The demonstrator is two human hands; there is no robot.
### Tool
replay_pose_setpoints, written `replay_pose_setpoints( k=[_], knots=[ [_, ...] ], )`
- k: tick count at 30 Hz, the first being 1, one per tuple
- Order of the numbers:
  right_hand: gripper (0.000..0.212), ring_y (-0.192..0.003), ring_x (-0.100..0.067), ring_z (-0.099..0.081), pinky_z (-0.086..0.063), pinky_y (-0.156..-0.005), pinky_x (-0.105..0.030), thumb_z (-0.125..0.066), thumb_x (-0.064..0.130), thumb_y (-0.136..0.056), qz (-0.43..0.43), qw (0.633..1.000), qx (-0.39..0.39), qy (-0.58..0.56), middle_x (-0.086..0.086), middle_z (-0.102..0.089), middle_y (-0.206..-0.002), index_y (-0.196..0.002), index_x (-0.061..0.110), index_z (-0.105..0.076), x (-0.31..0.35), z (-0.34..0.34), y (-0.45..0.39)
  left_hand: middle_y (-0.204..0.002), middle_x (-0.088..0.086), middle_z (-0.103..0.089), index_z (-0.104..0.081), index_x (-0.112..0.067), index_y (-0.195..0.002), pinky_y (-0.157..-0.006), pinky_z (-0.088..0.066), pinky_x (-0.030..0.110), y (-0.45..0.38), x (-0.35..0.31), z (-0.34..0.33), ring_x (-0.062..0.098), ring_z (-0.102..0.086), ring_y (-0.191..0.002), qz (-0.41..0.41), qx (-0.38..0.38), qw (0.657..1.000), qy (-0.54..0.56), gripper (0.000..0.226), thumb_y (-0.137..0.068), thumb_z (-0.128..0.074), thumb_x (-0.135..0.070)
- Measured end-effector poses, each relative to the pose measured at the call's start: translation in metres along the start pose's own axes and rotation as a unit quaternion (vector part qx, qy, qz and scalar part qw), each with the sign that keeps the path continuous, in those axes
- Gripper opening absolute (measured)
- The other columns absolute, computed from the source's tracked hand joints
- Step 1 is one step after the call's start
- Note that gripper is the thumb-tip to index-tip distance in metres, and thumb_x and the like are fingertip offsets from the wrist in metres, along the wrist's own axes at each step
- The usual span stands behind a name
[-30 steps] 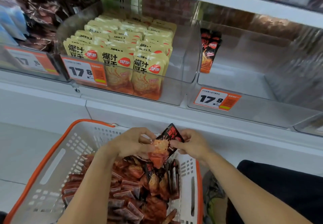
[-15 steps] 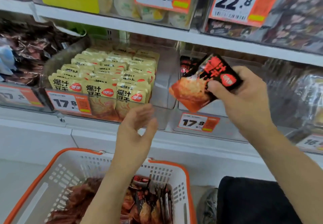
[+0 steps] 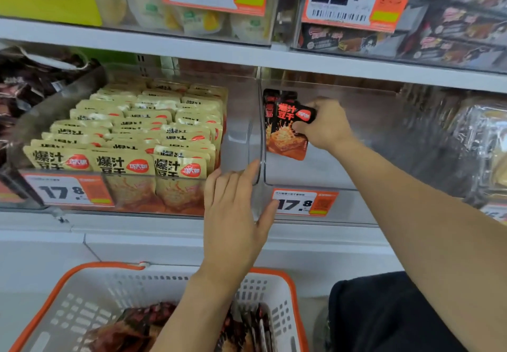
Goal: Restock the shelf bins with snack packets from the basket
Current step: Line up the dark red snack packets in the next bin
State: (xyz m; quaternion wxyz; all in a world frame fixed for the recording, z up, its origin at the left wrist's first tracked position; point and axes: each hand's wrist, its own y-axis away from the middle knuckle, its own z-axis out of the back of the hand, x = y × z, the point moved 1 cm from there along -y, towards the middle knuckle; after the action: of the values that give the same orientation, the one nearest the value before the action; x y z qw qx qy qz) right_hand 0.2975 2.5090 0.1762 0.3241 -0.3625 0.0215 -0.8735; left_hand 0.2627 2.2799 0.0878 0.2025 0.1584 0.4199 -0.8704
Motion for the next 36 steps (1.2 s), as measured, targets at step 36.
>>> replay_pose_setpoints(
  k=[36],
  knots=[
    [0.015, -0.066, -0.009, -0.059, -0.042, -0.059, -0.011, -0.067, 0.005, -0.086, 0.222, 0.965, 0.064, -0.121, 0.010, -0.062, -0.079, -0.093, 0.018, -0.063, 0.042, 0.005, 0.163, -0.109, -0.004, -0.056, -0.058, -0.015, -0.115, -0.089, -0.048, 0.034, 0.124, 0.049, -0.036, 0.017, -0.055, -0.102, 0.215, 0.165, 0.957, 0.102, 0.023, -0.092, -0.059, -0.016]
  ],
)
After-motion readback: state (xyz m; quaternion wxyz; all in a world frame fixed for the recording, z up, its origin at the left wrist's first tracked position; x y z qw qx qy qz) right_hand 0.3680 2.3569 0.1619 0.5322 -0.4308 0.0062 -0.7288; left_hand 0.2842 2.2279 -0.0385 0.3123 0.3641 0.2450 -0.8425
